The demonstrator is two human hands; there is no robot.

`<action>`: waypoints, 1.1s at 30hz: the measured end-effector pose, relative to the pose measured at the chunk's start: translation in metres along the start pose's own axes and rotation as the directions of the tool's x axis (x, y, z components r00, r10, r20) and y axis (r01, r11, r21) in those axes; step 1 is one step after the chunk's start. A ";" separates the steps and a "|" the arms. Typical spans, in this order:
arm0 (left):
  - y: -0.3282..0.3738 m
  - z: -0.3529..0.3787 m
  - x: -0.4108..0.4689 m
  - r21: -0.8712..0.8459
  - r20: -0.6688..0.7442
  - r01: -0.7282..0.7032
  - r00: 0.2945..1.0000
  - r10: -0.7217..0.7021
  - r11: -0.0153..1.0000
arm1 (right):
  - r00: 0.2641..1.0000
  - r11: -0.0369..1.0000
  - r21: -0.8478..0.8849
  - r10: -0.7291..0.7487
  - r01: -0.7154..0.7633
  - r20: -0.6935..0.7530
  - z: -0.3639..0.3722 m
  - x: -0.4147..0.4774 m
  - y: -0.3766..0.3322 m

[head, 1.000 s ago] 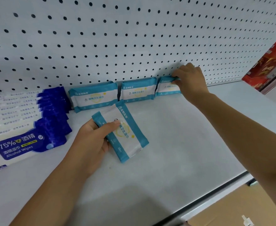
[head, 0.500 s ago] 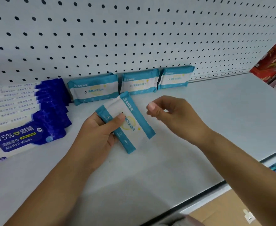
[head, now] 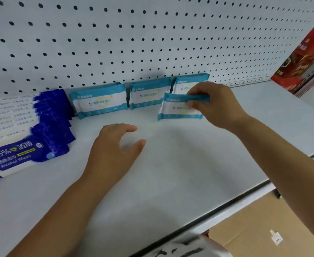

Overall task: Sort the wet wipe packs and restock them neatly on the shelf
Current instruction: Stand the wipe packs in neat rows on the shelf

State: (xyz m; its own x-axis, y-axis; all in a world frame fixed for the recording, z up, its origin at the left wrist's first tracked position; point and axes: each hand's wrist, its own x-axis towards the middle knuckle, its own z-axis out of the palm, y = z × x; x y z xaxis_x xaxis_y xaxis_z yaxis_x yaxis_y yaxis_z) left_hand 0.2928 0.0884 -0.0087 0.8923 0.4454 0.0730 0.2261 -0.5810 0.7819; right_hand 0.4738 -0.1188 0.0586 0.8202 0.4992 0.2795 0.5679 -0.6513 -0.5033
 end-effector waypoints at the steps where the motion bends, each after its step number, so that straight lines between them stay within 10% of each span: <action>1: -0.003 0.001 0.001 0.042 -0.004 -0.038 0.999 0.038 0.998 | 1.000 0.999 -0.045 0.000 0.000 -0.003 -0.001 0.008 0.005; 21: -0.016 0.003 0.013 0.291 0.106 -0.117 0.990 0.089 0.950 | 0.998 0.876 -0.483 -0.028 -0.001 -0.053 0.017 0.083 0.052; 33: -0.020 0.002 0.006 0.315 0.157 -0.271 0.960 0.232 0.909 | 0.994 0.938 -0.328 0.112 -0.112 -0.021 0.042 -0.084 -0.018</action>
State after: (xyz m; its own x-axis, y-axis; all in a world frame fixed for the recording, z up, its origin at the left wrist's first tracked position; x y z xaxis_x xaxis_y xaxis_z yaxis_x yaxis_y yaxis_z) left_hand 0.2944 0.1012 -0.0257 0.9703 0.1860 0.1545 0.0867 -0.8640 0.4959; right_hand 0.3920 -0.1250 0.0094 0.8797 0.4112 0.2386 0.4632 -0.8545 -0.2350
